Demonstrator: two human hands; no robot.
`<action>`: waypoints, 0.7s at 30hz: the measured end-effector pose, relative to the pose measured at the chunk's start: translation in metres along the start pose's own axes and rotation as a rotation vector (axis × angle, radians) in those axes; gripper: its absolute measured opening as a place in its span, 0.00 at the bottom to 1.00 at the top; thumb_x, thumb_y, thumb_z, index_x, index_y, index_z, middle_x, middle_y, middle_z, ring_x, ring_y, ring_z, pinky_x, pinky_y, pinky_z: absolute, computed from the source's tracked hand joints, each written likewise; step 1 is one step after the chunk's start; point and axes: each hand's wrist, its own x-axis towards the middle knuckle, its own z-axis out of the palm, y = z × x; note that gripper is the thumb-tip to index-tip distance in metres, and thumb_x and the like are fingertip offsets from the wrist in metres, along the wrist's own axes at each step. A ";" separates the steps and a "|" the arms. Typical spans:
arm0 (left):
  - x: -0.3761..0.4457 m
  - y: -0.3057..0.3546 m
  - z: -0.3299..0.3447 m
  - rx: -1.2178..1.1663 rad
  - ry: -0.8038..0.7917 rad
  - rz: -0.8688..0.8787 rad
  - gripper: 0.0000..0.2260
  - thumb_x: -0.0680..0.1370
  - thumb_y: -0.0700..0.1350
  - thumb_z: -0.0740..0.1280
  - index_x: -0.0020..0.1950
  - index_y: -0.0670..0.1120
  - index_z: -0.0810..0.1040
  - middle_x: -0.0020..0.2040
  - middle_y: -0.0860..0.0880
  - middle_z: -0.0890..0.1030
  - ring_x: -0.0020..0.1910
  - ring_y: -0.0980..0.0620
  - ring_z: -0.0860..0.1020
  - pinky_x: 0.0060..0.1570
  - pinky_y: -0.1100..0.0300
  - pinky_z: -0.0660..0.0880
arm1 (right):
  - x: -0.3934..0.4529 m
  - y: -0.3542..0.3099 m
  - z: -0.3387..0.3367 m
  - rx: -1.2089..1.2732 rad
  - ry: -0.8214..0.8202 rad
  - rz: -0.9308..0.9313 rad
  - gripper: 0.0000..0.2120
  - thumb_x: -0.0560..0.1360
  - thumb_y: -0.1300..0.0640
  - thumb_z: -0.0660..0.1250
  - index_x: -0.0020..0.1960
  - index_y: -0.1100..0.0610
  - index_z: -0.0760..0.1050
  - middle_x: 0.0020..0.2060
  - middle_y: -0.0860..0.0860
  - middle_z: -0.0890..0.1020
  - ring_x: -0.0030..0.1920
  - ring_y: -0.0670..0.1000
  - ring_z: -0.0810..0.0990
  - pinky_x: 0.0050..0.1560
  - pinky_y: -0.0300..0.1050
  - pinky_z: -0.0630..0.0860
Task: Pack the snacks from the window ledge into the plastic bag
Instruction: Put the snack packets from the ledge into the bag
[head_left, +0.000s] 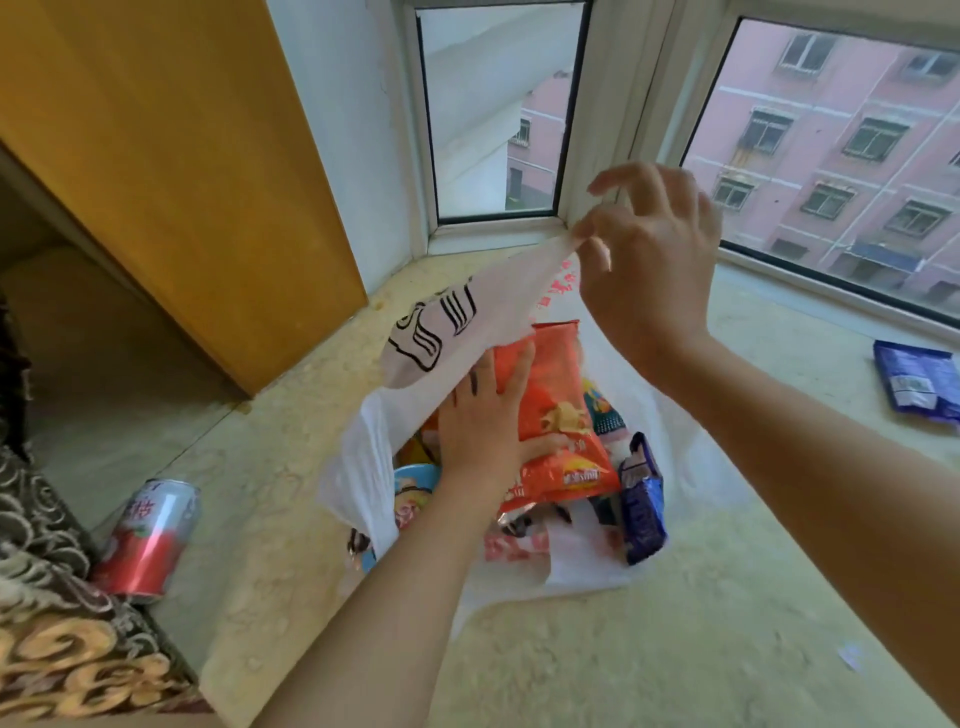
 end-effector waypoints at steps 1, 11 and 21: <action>0.004 0.003 -0.004 0.003 -0.008 -0.007 0.49 0.67 0.76 0.55 0.77 0.55 0.35 0.77 0.40 0.51 0.75 0.39 0.53 0.72 0.44 0.54 | -0.004 0.001 0.001 0.000 0.000 -0.020 0.07 0.70 0.62 0.66 0.41 0.55 0.82 0.54 0.51 0.79 0.60 0.60 0.73 0.59 0.59 0.67; -0.043 0.039 0.005 0.206 0.082 0.161 0.24 0.82 0.58 0.47 0.74 0.50 0.65 0.54 0.44 0.82 0.42 0.43 0.80 0.37 0.57 0.72 | -0.075 0.046 0.007 -0.115 -0.065 -0.233 0.11 0.70 0.61 0.69 0.52 0.55 0.81 0.55 0.54 0.82 0.55 0.58 0.79 0.55 0.54 0.74; -0.064 0.095 0.016 -0.038 0.216 0.290 0.27 0.78 0.59 0.54 0.74 0.47 0.58 0.74 0.47 0.66 0.70 0.48 0.68 0.49 0.51 0.77 | -0.139 0.093 -0.031 -0.184 -0.127 -0.190 0.16 0.72 0.58 0.68 0.60 0.55 0.79 0.59 0.54 0.81 0.58 0.57 0.79 0.60 0.56 0.74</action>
